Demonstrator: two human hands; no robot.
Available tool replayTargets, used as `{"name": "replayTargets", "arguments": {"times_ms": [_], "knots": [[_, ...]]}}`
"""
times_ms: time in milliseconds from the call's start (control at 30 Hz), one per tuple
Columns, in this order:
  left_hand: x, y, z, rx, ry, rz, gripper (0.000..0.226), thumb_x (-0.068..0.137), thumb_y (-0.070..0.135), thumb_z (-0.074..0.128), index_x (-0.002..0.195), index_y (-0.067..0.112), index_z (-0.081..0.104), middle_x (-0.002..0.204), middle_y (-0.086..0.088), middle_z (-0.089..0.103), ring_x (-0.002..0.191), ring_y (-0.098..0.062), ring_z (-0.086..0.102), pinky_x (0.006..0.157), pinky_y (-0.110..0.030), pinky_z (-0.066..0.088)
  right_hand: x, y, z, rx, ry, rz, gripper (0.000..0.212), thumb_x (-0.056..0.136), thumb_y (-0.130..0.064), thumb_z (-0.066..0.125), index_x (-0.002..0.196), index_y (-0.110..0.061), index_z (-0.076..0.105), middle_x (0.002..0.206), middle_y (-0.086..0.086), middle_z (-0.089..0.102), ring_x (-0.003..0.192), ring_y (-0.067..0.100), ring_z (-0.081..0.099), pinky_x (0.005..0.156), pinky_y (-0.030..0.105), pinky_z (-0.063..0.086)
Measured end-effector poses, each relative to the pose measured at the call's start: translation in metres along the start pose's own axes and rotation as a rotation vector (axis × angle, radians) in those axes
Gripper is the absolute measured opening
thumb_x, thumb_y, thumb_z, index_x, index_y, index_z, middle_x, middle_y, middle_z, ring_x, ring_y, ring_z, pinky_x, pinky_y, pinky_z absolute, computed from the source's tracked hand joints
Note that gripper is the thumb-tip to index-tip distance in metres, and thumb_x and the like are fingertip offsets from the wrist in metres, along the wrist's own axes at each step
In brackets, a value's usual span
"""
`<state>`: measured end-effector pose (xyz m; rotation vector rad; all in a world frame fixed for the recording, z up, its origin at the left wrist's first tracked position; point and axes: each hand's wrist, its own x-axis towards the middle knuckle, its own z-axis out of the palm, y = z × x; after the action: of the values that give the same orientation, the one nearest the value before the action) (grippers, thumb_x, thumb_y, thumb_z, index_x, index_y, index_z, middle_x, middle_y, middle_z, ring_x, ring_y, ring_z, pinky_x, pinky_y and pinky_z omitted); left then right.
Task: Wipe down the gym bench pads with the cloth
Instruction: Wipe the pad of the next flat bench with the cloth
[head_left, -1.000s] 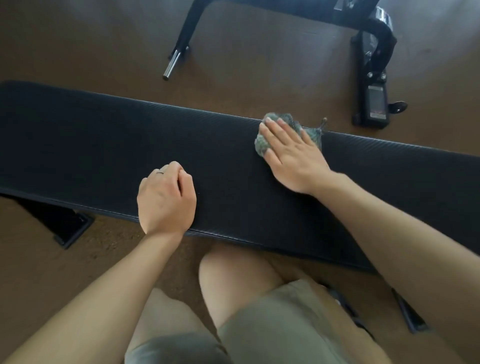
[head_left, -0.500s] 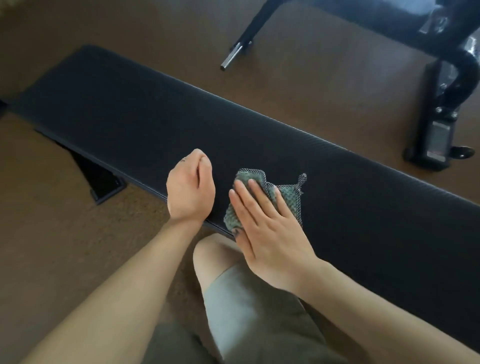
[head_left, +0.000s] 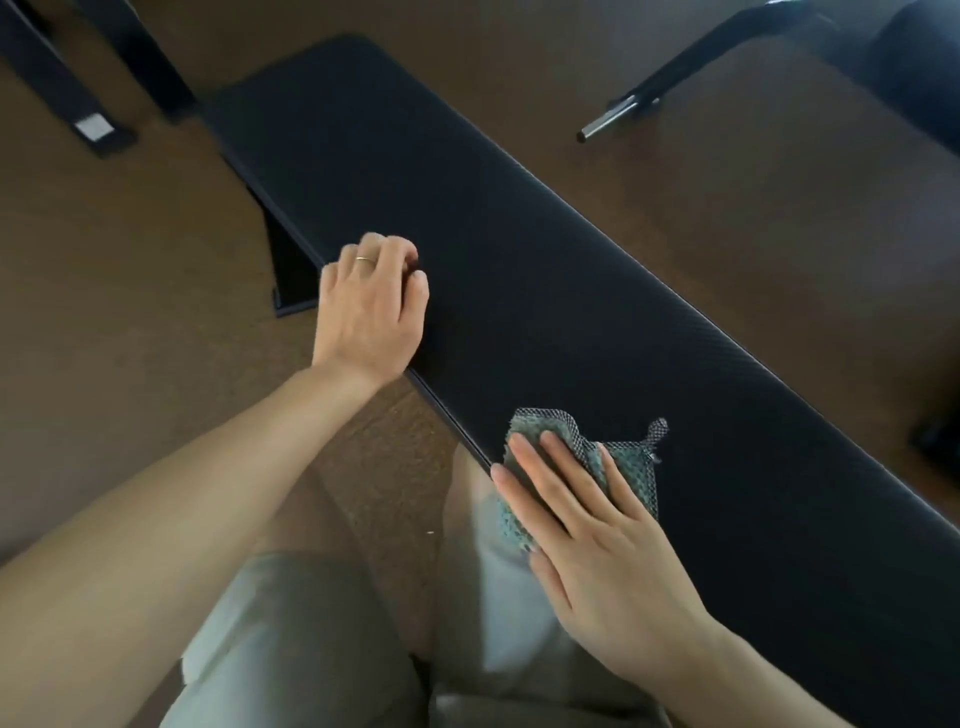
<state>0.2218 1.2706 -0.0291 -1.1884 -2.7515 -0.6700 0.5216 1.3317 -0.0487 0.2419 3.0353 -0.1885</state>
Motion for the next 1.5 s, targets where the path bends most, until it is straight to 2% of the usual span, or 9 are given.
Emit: {"name": "replayTargets", "arguments": {"times_ms": [133,333,500,600,733,833,1000,1233,1500], "knots": [[0.003,-0.023,-0.026,-0.031,-0.121,-0.234,0.044,0.108,0.035,0.033,0.151,0.025,0.039,0.155,-0.003,0.039,0.142,-0.03,0.034,0.117,-0.049,0.022,0.038,0.004,-0.004,0.003,-0.035,-0.108,0.066,0.104,-0.034,0.039,0.165,-0.022,0.017,0.174,0.004,0.006,0.16,0.025,0.003,0.126,0.055,0.018],[0.014,-0.037,-0.04,-0.185,-0.263,-0.414,0.054,0.108,0.045,0.029,0.161,0.035,0.022,0.168,0.004,0.019,0.154,-0.027,0.018,0.124,-0.051,0.019,0.169,-0.009,-0.014,0.023,-0.028,-0.191,0.066,0.106,-0.036,0.04,0.165,-0.024,0.014,0.174,0.002,0.003,0.16,0.024,-0.005,0.128,0.052,-0.001],[0.021,-0.05,-0.034,-0.147,-0.31,-0.347,0.053,0.109,0.045,0.023,0.161,0.033,0.025,0.17,0.003,0.016,0.157,-0.019,0.012,0.127,-0.045,0.014,0.231,-0.023,-0.022,0.034,-0.013,-0.154,0.064,0.108,-0.048,0.03,0.165,-0.025,0.016,0.174,0.001,0.005,0.16,0.023,-0.004,0.128,0.053,-0.002],[0.021,-0.061,-0.03,0.013,-0.353,-0.234,0.052,0.11,0.042,0.022,0.16,0.031,0.029,0.17,0.0,0.018,0.157,-0.019,0.013,0.127,-0.042,0.011,0.198,-0.019,-0.022,0.095,0.002,-0.138,0.059,0.11,-0.046,0.025,0.165,-0.027,0.017,0.174,0.0,0.003,0.16,0.022,-0.007,0.129,0.052,0.001],[0.044,-0.075,-0.019,0.065,-0.274,-0.162,0.05,0.11,0.042,0.024,0.158,0.028,0.034,0.167,-0.005,0.024,0.155,-0.027,0.017,0.127,-0.045,0.012,0.117,-0.005,-0.015,0.052,-0.026,-0.121,0.064,0.106,-0.035,0.037,0.165,-0.027,0.012,0.174,-0.001,-0.002,0.159,0.021,-0.009,0.128,0.05,0.009],[0.068,-0.073,0.005,0.015,-0.2,-0.105,0.045,0.11,0.036,0.031,0.151,0.021,0.042,0.163,-0.008,0.028,0.152,-0.031,0.022,0.126,-0.047,0.016,0.098,0.0,-0.013,0.055,-0.03,-0.098,0.064,0.105,-0.037,0.037,0.165,-0.028,0.015,0.173,-0.005,0.006,0.16,0.017,0.0,0.128,0.047,0.013],[0.069,-0.076,0.035,-0.127,0.01,-0.095,0.038,0.102,0.025,0.035,0.129,0.013,0.058,0.151,-0.009,0.043,0.146,-0.028,0.035,0.121,-0.045,0.022,0.169,-0.003,-0.019,0.093,-0.029,-0.083,0.064,0.107,-0.043,0.031,0.166,-0.028,0.01,0.173,-0.008,0.003,0.159,0.012,-0.009,0.129,0.044,-0.001],[0.072,-0.084,0.036,-0.223,0.046,-0.086,0.042,0.102,0.021,0.03,0.126,0.011,0.063,0.15,-0.008,0.046,0.144,-0.027,0.039,0.119,-0.041,0.023,0.231,-0.005,-0.025,0.098,-0.01,-0.07,0.064,0.107,-0.046,0.033,0.165,-0.022,0.018,0.173,-0.003,0.01,0.16,0.015,-0.003,0.129,0.049,0.004],[0.07,-0.077,0.033,-0.145,0.021,-0.063,0.039,0.103,0.025,0.033,0.132,0.011,0.056,0.154,-0.009,0.04,0.148,-0.027,0.031,0.123,-0.043,0.017,0.15,0.004,-0.022,0.109,-0.007,0.074,0.064,0.109,-0.05,0.022,0.165,-0.026,0.002,0.173,-0.009,-0.004,0.157,0.008,-0.014,0.13,0.042,0.0]]}}
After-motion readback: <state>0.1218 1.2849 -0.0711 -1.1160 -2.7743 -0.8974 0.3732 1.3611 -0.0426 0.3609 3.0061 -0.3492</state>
